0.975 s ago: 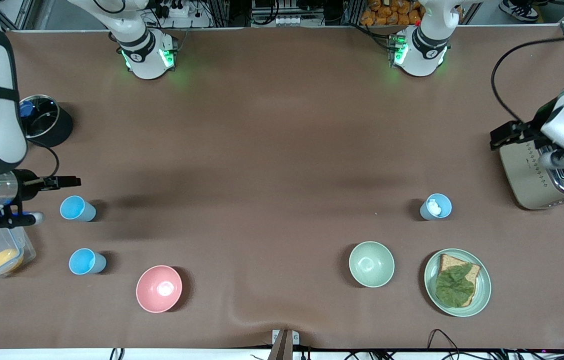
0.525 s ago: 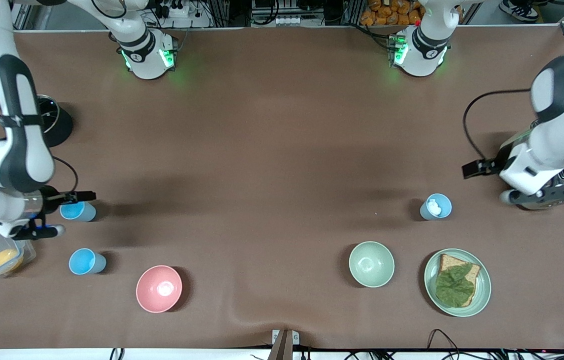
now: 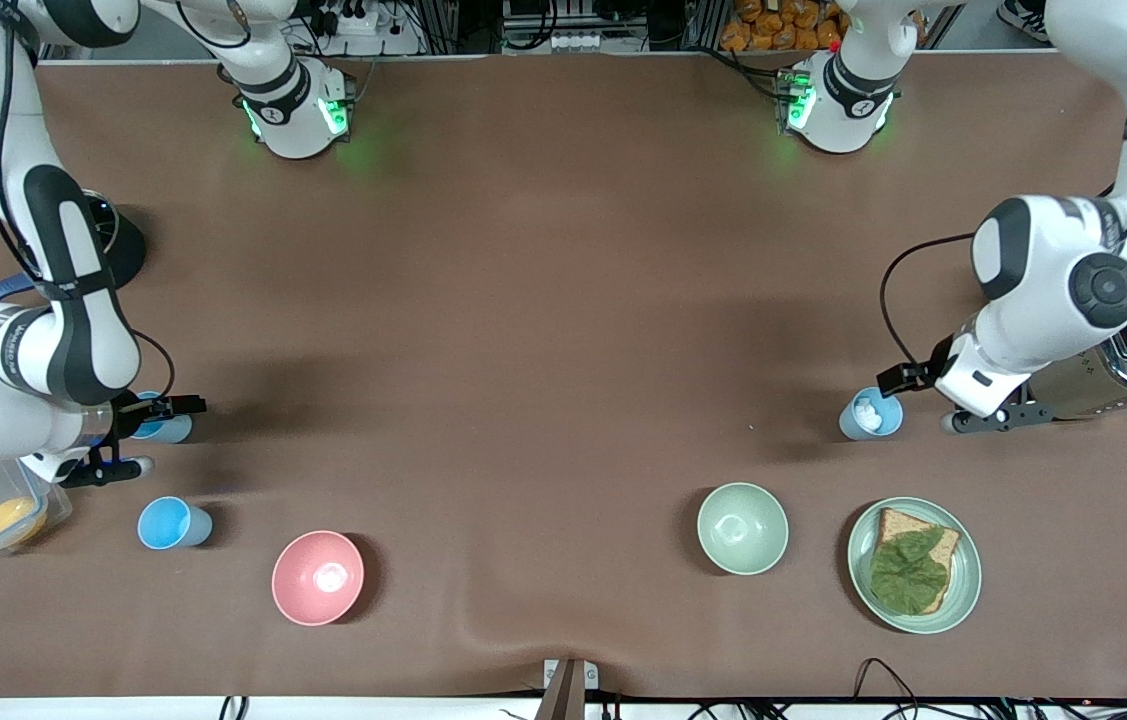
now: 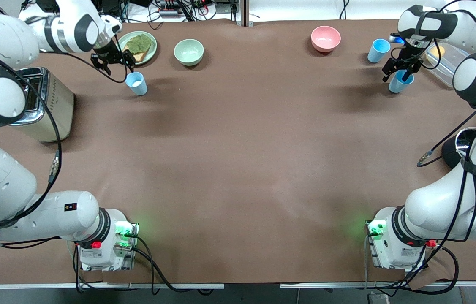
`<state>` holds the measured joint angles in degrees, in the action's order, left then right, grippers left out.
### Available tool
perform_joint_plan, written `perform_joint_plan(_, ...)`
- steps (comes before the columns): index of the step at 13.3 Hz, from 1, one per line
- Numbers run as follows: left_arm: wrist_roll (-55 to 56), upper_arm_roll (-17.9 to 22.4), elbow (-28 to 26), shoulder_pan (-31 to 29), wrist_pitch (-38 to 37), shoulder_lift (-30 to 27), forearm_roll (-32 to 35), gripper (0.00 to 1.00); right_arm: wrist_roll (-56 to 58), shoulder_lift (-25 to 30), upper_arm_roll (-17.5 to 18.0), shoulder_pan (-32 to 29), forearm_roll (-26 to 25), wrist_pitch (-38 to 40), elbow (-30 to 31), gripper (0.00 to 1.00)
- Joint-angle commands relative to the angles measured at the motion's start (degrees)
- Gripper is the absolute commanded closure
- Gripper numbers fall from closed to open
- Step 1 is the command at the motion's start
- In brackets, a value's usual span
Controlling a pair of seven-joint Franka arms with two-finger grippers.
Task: Stack blue cups with both arms
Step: 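Grasp the blue cup with the right gripper while the left gripper grasps the tissue cup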
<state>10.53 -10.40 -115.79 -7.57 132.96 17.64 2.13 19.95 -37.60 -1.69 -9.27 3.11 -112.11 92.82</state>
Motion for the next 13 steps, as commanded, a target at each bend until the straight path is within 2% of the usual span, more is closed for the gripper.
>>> perform_joint_plan(1,-0.07,-0.33,-0.75,-1.04,4.49,2.21,0.86,0.0,1.67,-0.63,0.64,-1.19,0.58,-2.31,0.95,0.25)
perform_joint_plan(2,-0.07,-0.41,-0.84,-1.74,5.72,3.35,0.94,0.0,3.24,-0.63,0.64,-1.1,0.58,-2.5,1.04,0.72)
perform_joint_plan(3,-0.15,-0.41,-0.92,-1.84,6.61,4.23,0.94,0.0,3.86,-0.63,0.64,-1.28,0.58,-2.41,1.04,1.0)
perform_joint_plan(4,-0.16,-0.41,-1.27,-1.84,7.31,4.94,0.94,0.06,3.87,-0.63,0.64,-1.28,0.66,-2.41,1.04,1.0)
perform_joint_plan(6,-0.16,-0.41,-1.98,-1.66,8.28,5.21,0.94,0.35,3.87,-0.54,0.64,-1.46,1.62,-2.24,1.04,1.0)
perform_joint_plan(8,-0.33,-0.41,-1.98,-1.58,8.28,5.56,0.94,0.91,3.95,-0.46,0.64,-1.46,2.51,-2.15,1.13,1.0)
perform_joint_plan(9,-0.24,-0.41,-1.81,-1.05,8.28,5.56,0.94,1.0,3.95,-0.19,0.64,-1.37,2.51,-1.97,1.22,1.0)
perform_joint_plan(13,0.02,-0.76,-1.54,-0.52,8.28,5.83,0.94,1.0,3.87,5.69,0.46,2.83,0.5,-0.74,0.17,1.0)
